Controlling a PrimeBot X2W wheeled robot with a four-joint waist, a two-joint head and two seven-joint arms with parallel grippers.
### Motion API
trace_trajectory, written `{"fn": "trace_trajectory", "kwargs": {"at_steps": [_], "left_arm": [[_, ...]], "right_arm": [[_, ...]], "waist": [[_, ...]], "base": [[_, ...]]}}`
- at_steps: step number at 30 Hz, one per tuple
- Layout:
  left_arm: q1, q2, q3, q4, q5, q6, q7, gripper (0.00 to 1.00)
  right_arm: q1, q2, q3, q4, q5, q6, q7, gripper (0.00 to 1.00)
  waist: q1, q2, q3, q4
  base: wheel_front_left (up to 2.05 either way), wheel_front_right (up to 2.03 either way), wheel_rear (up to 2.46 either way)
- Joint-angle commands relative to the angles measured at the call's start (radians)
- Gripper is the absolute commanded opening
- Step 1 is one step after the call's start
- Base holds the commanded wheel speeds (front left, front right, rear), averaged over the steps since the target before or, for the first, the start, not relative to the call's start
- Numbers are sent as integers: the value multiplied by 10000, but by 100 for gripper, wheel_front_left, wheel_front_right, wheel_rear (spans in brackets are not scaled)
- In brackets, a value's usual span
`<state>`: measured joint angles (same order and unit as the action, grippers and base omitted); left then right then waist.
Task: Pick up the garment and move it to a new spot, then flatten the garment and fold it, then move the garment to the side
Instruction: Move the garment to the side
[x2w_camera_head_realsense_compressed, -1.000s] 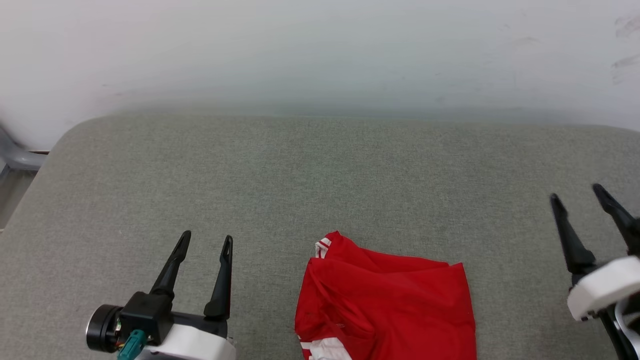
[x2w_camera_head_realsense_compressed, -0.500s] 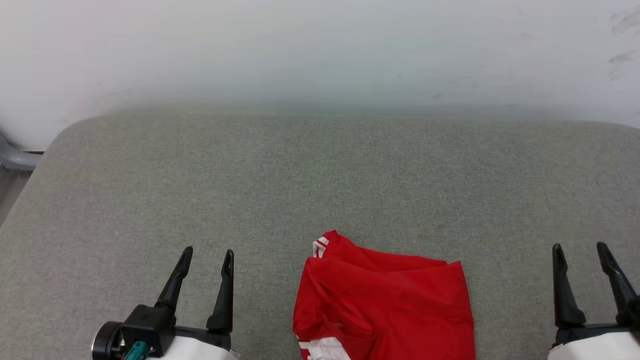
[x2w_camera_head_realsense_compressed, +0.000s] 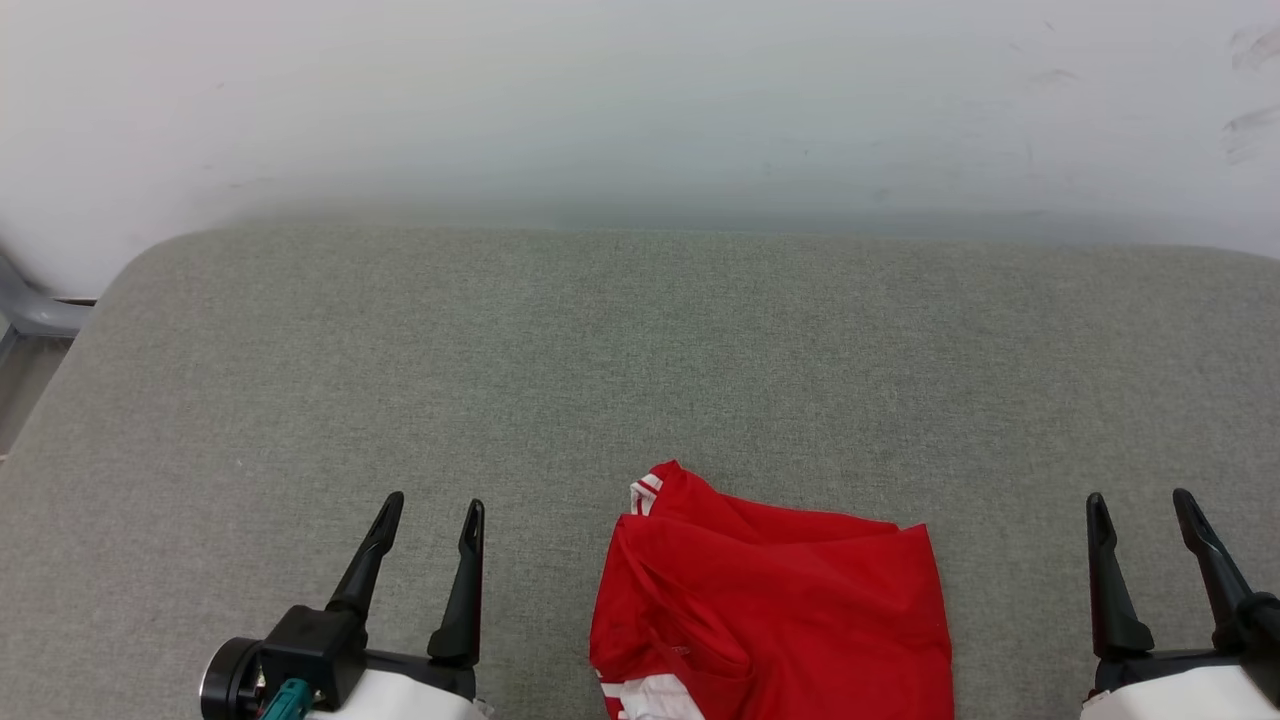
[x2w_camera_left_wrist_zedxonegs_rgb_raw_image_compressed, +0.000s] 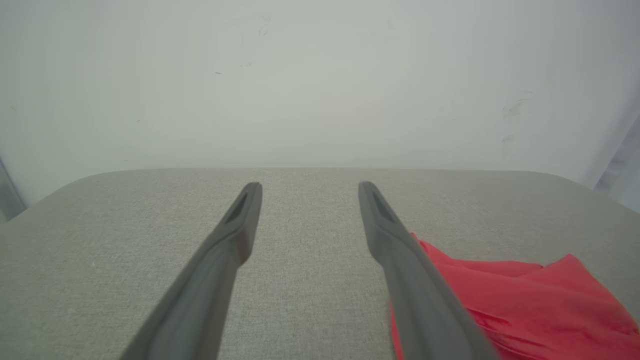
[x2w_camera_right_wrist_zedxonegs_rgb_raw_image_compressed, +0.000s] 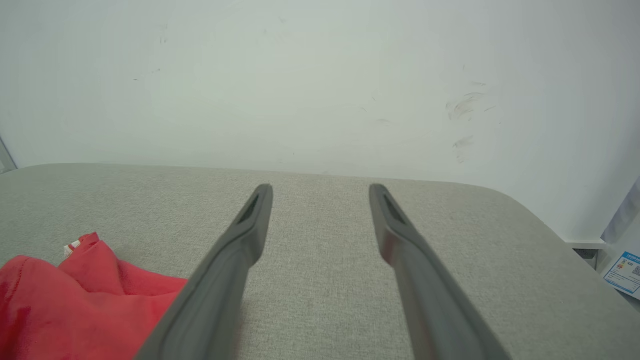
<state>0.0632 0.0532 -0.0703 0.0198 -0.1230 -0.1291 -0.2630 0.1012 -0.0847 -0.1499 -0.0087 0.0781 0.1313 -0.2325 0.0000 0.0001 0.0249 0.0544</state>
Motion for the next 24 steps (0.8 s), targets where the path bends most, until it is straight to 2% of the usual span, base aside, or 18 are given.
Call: {"fn": "trace_trajectory", "kwargs": {"at_steps": [1, 12, 15, 18, 24], "left_arm": [[-80, -9, -17, 12, 26, -21, -21, 100], [-41, 55, -96, 28, 53, -22, -21, 100], [-93, 70, -129, 15, 68, -22, -21, 100], [-131, 67, -205, -52, 109, -22, -21, 100], [-187, 66, -325, -95, 164, -23, -21, 100]], "right_arm": [[-111, -20, 12, 32, -2, -12, -25, 100], [-94, -21, 36, 203, 134, -12, 169, 100], [-88, -74, 191, 241, 497, -11, 753, 100], [-81, -408, 556, 132, 948, -14, 2196, 100], [46, -977, 1291, -830, 2472, -9, 6772, 100]], "waist": [[0, -1, -5, 5], [0, -1, -54, 44], [0, -1, 13, 87], [0, -1, 91, 126], [0, -1, 294, 212]], "base": [[0, 0, 0], [0, 0, 0], [0, 0, 0], [0, 0, 0], [0, 0, 0]]}}
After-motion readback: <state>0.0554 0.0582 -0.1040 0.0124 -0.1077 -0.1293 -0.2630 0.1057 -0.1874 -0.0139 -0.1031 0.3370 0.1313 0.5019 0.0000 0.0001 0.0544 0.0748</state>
